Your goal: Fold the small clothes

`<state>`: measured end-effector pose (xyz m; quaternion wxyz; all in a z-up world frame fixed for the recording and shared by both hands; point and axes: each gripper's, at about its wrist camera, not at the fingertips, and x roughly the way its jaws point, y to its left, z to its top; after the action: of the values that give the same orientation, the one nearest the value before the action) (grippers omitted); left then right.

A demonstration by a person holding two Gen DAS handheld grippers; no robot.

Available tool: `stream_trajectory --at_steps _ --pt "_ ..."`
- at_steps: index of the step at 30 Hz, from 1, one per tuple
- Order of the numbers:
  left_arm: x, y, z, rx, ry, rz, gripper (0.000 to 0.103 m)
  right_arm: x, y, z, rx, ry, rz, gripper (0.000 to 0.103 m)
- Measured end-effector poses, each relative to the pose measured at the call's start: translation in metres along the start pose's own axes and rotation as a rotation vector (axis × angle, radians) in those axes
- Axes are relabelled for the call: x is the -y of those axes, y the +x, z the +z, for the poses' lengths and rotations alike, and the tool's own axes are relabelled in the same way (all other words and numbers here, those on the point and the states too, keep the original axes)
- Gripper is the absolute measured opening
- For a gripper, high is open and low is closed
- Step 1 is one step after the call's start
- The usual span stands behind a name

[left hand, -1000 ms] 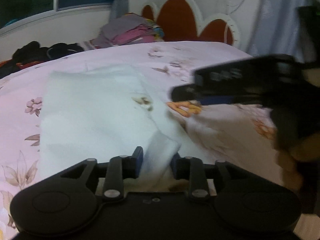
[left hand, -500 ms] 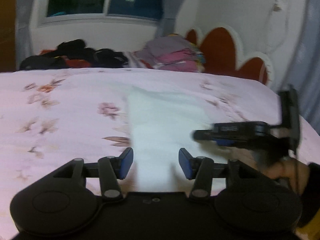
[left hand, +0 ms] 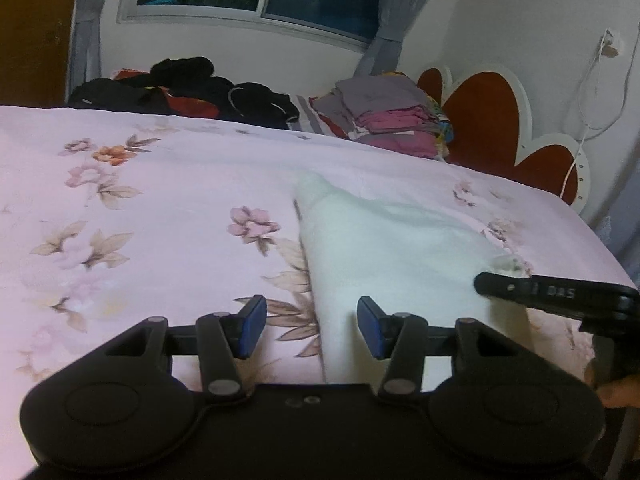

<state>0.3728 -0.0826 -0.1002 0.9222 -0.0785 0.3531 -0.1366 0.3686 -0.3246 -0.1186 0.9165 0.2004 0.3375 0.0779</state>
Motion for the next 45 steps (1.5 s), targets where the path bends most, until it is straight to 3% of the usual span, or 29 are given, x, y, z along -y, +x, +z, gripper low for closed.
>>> stream_trajectory --at_steps 4,10,17,24,25,27,28,29,31,32,34,35,39,45 --pt "0.012 0.014 -0.008 -0.056 0.000 -0.043 0.049 0.020 0.010 -0.010 -0.082 0.036 -0.032 0.010" --pt "0.012 0.036 -0.022 -0.139 0.007 -0.024 0.051 0.023 0.004 -0.016 -0.067 0.037 -0.065 0.010" --pt "0.013 0.032 -0.026 -0.132 0.008 -0.008 0.047 0.013 -0.024 -0.029 -0.075 0.043 -0.032 0.010" --pt "0.019 0.025 -0.032 -0.125 0.011 0.000 0.047 0.005 -0.047 -0.055 -0.127 -0.004 -0.053 0.012" --pt "0.020 0.024 -0.032 -0.127 0.008 0.000 0.047 0.006 -0.048 -0.058 -0.137 0.002 -0.058 0.015" --pt "0.021 0.022 -0.033 -0.130 0.010 0.000 0.047 0.008 -0.050 -0.063 -0.151 0.021 -0.046 0.035" --pt "0.023 0.022 -0.033 -0.130 0.013 0.002 0.047 0.007 -0.050 -0.066 -0.160 0.023 -0.043 0.050" --pt "0.024 0.022 -0.033 -0.131 0.015 0.004 0.047 0.005 -0.051 -0.068 -0.164 0.017 -0.042 0.051" --pt "0.025 0.022 -0.033 -0.136 0.011 0.005 0.047 0.001 -0.051 -0.073 -0.165 -0.019 -0.064 0.048" --pt "0.025 0.022 -0.033 -0.138 0.009 0.003 0.047 0.000 -0.051 -0.075 -0.163 -0.029 -0.066 0.034" --pt "0.028 0.022 -0.033 -0.143 0.012 -0.003 0.047 -0.001 -0.052 -0.074 -0.162 -0.029 -0.066 0.026" --pt "0.030 0.022 -0.035 -0.148 0.018 -0.006 0.047 -0.001 -0.053 -0.074 -0.164 -0.036 -0.064 0.017" --pt "0.037 0.022 -0.040 -0.149 0.037 -0.001 0.047 -0.005 -0.057 -0.071 -0.163 -0.095 -0.063 0.009" --pt "0.039 0.022 -0.039 -0.168 0.031 -0.006 0.049 0.003 -0.050 -0.075 -0.163 -0.116 -0.165 0.006"
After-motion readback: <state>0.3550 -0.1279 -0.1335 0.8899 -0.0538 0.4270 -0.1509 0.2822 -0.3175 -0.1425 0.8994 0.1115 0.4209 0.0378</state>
